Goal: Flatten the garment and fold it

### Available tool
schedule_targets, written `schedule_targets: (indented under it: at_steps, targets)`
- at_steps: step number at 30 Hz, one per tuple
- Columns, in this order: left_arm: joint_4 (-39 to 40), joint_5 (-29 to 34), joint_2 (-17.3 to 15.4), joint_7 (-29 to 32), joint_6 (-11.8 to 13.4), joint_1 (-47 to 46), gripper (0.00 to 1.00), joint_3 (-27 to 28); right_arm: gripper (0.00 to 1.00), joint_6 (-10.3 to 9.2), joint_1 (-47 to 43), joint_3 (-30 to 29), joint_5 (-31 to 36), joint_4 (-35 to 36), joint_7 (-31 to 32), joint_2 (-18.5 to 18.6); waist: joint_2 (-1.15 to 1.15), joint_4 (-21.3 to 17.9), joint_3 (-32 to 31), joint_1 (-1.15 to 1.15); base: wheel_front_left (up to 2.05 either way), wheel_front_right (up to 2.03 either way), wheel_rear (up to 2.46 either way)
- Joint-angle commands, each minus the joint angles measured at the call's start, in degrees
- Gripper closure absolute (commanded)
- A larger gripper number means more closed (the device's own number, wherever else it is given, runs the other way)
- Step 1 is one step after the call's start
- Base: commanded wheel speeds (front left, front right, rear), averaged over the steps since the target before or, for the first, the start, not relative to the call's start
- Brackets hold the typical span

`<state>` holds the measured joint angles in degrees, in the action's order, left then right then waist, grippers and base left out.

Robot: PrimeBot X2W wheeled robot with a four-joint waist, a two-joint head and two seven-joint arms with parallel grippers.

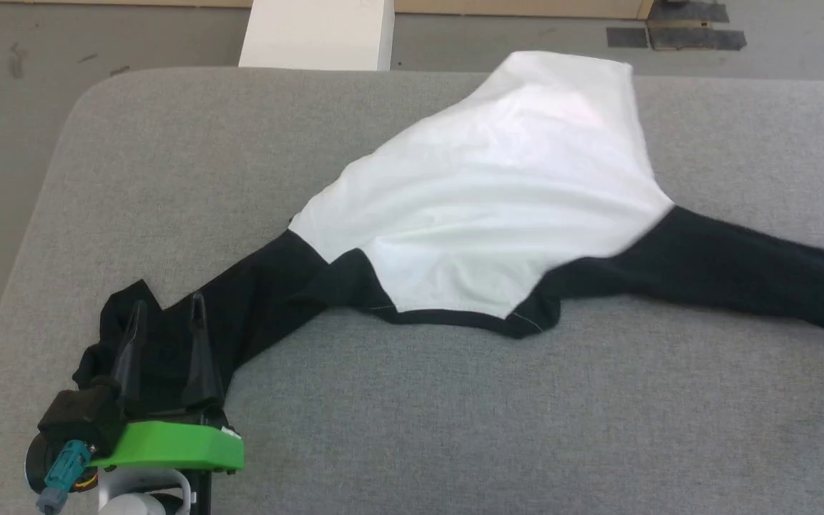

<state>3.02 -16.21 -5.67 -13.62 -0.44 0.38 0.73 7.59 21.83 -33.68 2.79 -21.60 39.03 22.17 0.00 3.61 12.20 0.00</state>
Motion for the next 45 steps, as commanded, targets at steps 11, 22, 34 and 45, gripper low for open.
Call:
schedule_targets:
  at_steps: [11,22,34,45]
  targets:
    - [-0.1,-0.3,-1.0,0.4,0.2,-0.9,0.0,-0.4,0.0,-0.1,5.8,-13.2,8.9,0.3,-10.9,-2.0,0.0,1.3,0.7,0.0,0.0,0.0,0.0]
    - [-0.9,-0.6,-0.9,0.6,0.6,0.8,0.0,-1.2,0.0,-0.1,0.9,-4.3,-1.0,5.9,-23.2,-9.5,0.0,0.4,-3.9,0.0,0.0,0.0,0.0]
    - [-2.6,0.9,-2.1,5.4,-2.1,1.0,0.0,-7.2,0.0,-0.1,-17.5,11.0,-10.5,18.5,-24.4,-19.1,0.0,-0.6,-6.5,0.0,0.0,0.0,0.0]
    - [-11.8,0.8,-5.2,30.6,-5.7,-8.7,0.0,-16.8,0.0,-0.1,-19.0,12.8,-14.1,19.8,-24.6,-19.3,0.0,-3.4,-4.8,0.0,0.0,0.0,0.0]
